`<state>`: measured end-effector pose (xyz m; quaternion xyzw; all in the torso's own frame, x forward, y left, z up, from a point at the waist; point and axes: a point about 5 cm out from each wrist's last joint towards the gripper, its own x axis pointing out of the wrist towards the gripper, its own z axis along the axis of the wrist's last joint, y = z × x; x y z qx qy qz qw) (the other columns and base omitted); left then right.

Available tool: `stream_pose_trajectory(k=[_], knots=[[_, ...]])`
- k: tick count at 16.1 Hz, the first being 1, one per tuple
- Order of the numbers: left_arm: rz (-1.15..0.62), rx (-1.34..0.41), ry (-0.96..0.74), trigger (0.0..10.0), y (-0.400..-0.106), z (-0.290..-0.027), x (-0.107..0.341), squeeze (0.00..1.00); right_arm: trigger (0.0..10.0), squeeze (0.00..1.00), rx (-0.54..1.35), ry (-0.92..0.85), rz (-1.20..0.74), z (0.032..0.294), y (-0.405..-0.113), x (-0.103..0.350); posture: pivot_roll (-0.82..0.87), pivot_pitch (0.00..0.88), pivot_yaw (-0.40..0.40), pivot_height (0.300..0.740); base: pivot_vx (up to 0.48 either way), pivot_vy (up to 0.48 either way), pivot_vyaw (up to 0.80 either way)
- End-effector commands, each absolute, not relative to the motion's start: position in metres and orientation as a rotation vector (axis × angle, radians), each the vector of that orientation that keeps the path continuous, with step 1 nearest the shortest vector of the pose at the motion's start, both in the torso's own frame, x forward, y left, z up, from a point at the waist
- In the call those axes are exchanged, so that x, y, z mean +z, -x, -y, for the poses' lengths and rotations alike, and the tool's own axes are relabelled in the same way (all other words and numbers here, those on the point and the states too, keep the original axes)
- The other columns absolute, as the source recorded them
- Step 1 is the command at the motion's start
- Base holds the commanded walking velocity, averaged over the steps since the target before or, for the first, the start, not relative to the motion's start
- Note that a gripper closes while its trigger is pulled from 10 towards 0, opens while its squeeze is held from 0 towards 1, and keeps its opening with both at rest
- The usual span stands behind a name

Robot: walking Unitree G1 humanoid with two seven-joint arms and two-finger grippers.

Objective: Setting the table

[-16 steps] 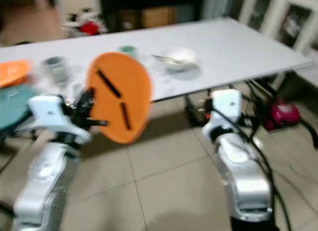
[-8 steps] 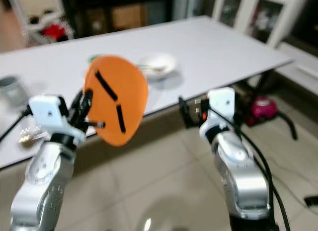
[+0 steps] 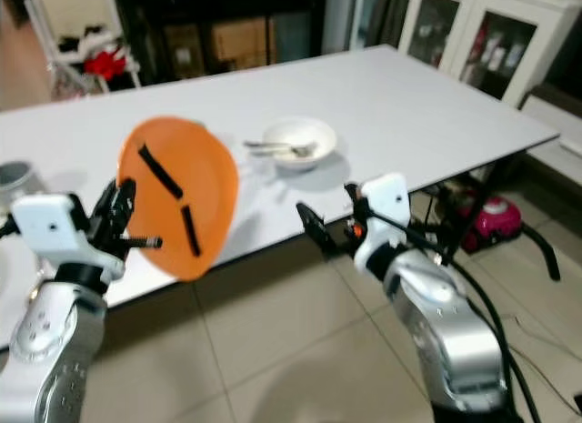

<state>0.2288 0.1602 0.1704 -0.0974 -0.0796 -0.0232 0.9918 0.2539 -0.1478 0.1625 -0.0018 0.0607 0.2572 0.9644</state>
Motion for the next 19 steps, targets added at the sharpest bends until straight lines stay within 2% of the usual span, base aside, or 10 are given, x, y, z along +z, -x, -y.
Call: stream_pose_trajectory(k=[1, 4, 10, 14, 19], knots=[[0.196, -0.058, 0.27, 10.0, -0.226, -0.157, 0.179, 0.0, 10.0, 0.0, 0.532, -0.003, -0.134, 0.153, -0.252, 0.163, -0.09, 0.0, 0.032, 0.74, 0.0, 0.0, 0.0], [0.132, 0.045, 0.385, 10.0, -0.224, -0.17, 0.169, 0.0, 10.0, 0.0, 0.61, 0.0, -0.157, 0.152, -0.247, 0.163, -0.1, 0.0, 0.035, 0.74, 0.0, 0.0, 0.0], [0.034, 0.134, 0.584, 10.0, -0.231, -0.178, 0.152, 0.0, 10.0, 0.0, 0.725, 0.028, -0.182, 0.15, -0.244, 0.167, -0.11, 0.0, 0.046, 0.74, 0.0, 0.0, 0.0], [-0.111, 0.194, 0.694, 10.0, -0.238, -0.178, 0.127, 0.0, 10.0, 0.0, 0.747, 0.023, -0.198, 0.15, -0.242, 0.167, -0.11, 0.0, 0.045, 0.74, 0.0, 0.0, 0.0], [-0.221, 0.205, 0.861, 10.0, -0.261, -0.168, 0.109, 0.0, 10.0, 0.0, 0.771, 0.024, -0.215, 0.149, -0.241, 0.167, -0.11, 0.0, 0.042, 0.74, 0.0, 0.0, 0.0]])
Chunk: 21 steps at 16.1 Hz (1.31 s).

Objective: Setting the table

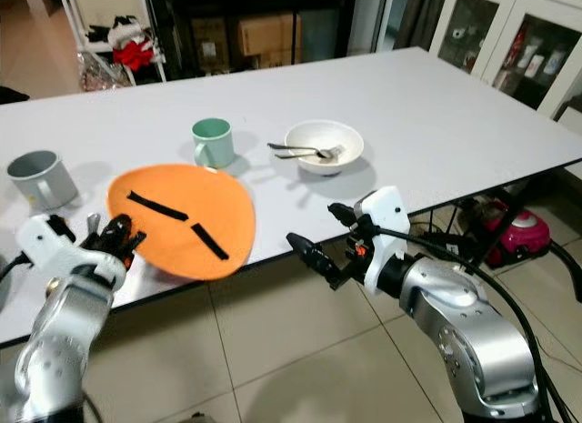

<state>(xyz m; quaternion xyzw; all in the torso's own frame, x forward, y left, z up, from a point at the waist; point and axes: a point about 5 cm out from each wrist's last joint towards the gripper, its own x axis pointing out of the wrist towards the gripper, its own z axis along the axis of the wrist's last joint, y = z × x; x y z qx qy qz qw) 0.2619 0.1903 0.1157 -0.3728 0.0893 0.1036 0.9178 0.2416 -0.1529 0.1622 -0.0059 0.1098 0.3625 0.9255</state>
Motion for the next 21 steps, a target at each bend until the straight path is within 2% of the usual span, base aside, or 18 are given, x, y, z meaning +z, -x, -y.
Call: stream_pose_trajectory(k=[1, 6, 9, 13, 14, 15, 16, 17, 21], knots=[[-0.253, 0.217, 0.907, 10.0, -0.266, -0.163, 0.106, 0.0, 10.0, 0.0, 0.771, 0.024, -0.218, 0.15, -0.24, 0.167, -0.11, 0.002, 0.046, 0.74, 0.0, 0.0, 0.0], [-0.38, 0.244, 1.032, 10.0, -0.292, -0.131, 0.095, 0.0, 10.0, 0.0, 0.764, 0.034, -0.233, 0.151, -0.24, 0.167, -0.12, 0.003, 0.056, 0.74, 0.0, 0.0, 0.0], [-0.446, 0.218, 1.038, 10.0, -0.299, -0.113, 0.086, 0.0, 10.0, 0.0, 0.757, 0.044, -0.238, 0.152, -0.239, 0.167, -0.13, 0.007, 0.065, 0.74, 0.0, 0.0, 0.0], [-0.436, 0.255, 1.059, 10.0, -0.307, -0.111, 0.078, 0.0, 10.0, 0.0, 0.756, 0.051, -0.237, 0.153, -0.238, 0.167, -0.14, 0.011, 0.067, 0.74, 0.0, 0.0, 0.0], [-0.43, 0.258, 1.099, 10.0, -0.312, -0.11, 0.074, 0.12, 10.0, 0.0, 0.775, 0.056, -0.237, 0.153, -0.237, 0.167, -0.14, 0.012, 0.065, 0.74, 0.0, 0.0, 0.0], [-0.435, 0.254, 1.099, 10.0, -0.313, -0.108, 0.073, 0.36, 10.0, 0.0, 0.784, 0.058, -0.237, 0.152, -0.236, 0.167, -0.14, 0.012, 0.065, 0.74, 0.0, 0.0, 0.0], [-0.438, 0.251, 1.1, 10.0, -0.315, -0.106, 0.07, 0.78, 10.0, 0.0, 0.796, 0.064, -0.235, 0.151, -0.235, 0.167, -0.14, 0.011, 0.065, 0.74, 0.0, 0.0, 0.0], [-0.44, 0.25, 1.099, 10.0, -0.316, -0.105, 0.068, 1.0, 10.0, 0.0, 0.798, 0.065, -0.233, 0.151, -0.235, 0.168, -0.14, 0.011, 0.065, 0.74, 0.0, 0.0, 0.0], [-0.435, 0.265, 1.085, 10.0, -0.317, -0.107, 0.061, 1.0, 10.0, 0.0, 0.798, 0.064, -0.223, 0.15, -0.236, 0.168, -0.14, 0.007, 0.067, 0.74, 0.0, 0.0, 0.0]])
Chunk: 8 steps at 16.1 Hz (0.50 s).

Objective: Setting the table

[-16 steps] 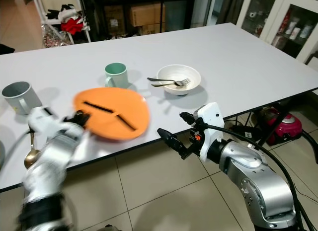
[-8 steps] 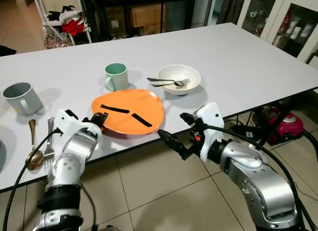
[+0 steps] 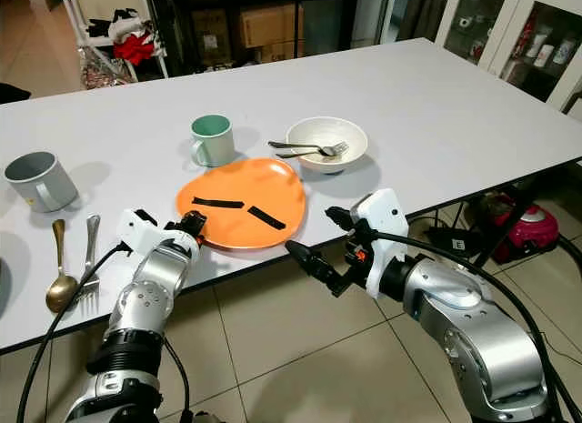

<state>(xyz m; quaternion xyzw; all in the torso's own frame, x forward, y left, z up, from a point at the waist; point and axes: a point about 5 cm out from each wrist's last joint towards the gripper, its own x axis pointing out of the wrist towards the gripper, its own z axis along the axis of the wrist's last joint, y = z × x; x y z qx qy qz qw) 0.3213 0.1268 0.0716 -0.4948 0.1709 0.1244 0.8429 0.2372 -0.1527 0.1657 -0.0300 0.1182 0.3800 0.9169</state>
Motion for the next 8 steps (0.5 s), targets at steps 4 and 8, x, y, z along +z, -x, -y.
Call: stream_pose_trajectory(k=[4, 8], knots=[[-0.38, 0.259, 1.005, 10.0, -0.309, -0.128, 0.065, 1.0, 10.0, 0.0, 0.795, 0.059, -0.218, 0.151, -0.235, 0.169, -0.13, 0.0, 0.069, 0.74, 0.0, 0.0, 0.0], [-0.311, 0.263, 0.873, 10.0, -0.289, -0.149, 0.073, 1.0, 10.0, 0.0, 0.786, 0.052, -0.22, 0.152, -0.234, 0.167, -0.13, 0.0, 0.072, 0.74, 0.0, 0.0, 0.0]])
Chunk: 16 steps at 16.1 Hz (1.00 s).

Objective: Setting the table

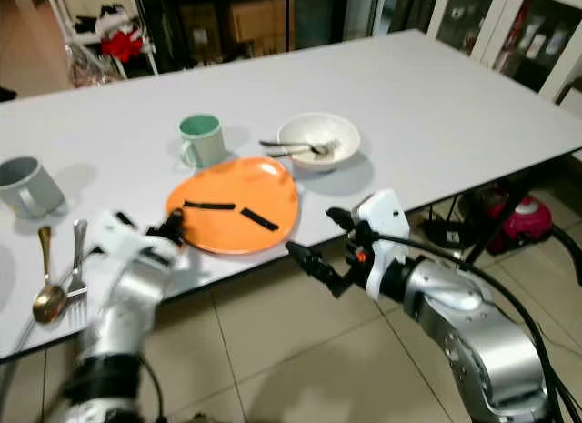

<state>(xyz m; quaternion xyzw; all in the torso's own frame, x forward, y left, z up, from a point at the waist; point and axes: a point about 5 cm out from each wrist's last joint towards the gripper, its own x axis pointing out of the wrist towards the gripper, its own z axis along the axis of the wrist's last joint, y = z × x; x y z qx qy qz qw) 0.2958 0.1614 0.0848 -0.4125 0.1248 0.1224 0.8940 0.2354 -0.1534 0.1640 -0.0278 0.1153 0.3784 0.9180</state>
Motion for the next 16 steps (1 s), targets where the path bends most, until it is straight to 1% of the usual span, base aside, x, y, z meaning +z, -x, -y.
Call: stream_pose_trajectory(k=[1, 3, 4, 7, 8, 10, 11, 12, 13, 15, 16], knots=[[-0.27, 0.251, 0.843, 10.0, -0.278, -0.155, 0.081, 0.0, 10.0, 0.0, 0.78, 0.05, -0.224, 0.152, -0.233, 0.165, -0.12, 0.0, 0.069, 0.74, 0.0, 0.0, 0.0], [-0.24, 0.223, 0.819, 10.0, -0.266, -0.157, 0.09, 0.0, 10.0, 0.0, 0.778, 0.047, -0.227, 0.152, -0.232, 0.163, -0.12, 0.0, 0.067, 0.74, 0.0, 0.0, 0.0], [-0.191, 0.14, 0.743, 10.0, -0.257, -0.152, 0.107, 0.0, 10.0, 0.0, 0.79, 0.064, -0.226, 0.149, -0.232, 0.162, -0.12, 0.0, 0.071, 0.74, 0.0, 0.0, 0.0], [-0.124, 0.025, 0.603, 10.0, -0.248, -0.146, 0.128, 0.0, 10.0, 0.0, 0.806, 0.172, -0.192, 0.143, -0.237, 0.16, -0.12, 0.0, 0.075, 0.74, 0.0, 0.0, 0.0], [-0.057, -0.106, 0.398, 10.0, -0.242, -0.139, 0.149, 0.0, 10.0, 0.0, 0.779, 0.322, -0.151, 0.133, -0.254, 0.153, -0.11, 0.0, 0.07, 0.74, 0.0, 0.0, 0.0], [-0.019, -0.204, 0.247, 10.0, -0.237, -0.134, 0.161, 0.0, 10.0, 0.0, 0.757, 0.402, -0.123, 0.124, -0.268, 0.149, -0.1, 0.0, 0.062, 0.74, 0.0, 0.0, 0.0], [0.006, -0.245, 0.122, 10.0, -0.233, -0.138, 0.168, 0.0, 10.0, 0.0, 0.732, 0.383, -0.075, 0.12, -0.275, 0.155, -0.08, 0.0, 0.051, 0.74, 0.0, 0.0, 0.0], [0.021, -0.244, 0.052, 10.0, -0.23, -0.143, 0.171, 0.0, 10.0, 0.0, 0.704, 0.339, -0.042, 0.12, -0.277, 0.161, -0.07, 0.0, 0.041, 0.74, 0.0, 0.0, 0.0], [0.06, -0.186, -0.027, 10.0, -0.227, -0.152, 0.173, 0.0, 10.0, 0.0, 0.614, 0.274, -0.016, 0.126, -0.275, 0.166, -0.07, 0.0, 0.039, 0.74, 0.0, 0.0, 0.0], [0.058, -0.133, -0.039, 10.0, -0.224, -0.158, 0.171, 0.0, 10.0, 0.0, 0.509, 0.211, -0.005, 0.134, -0.273, 0.169, -0.07, 0.0, 0.04, 0.74, 0.0, 0.0, 0.0], [0.029, -0.054, -0.013, 10.0, -0.221, -0.16, 0.163, 0.0, 10.0, 0.0, 0.426, 0.211, -0.006, 0.139, -0.266, 0.168, -0.08, 0.0, 0.047, 0.74, 0.0, 0.0, 0.0]])
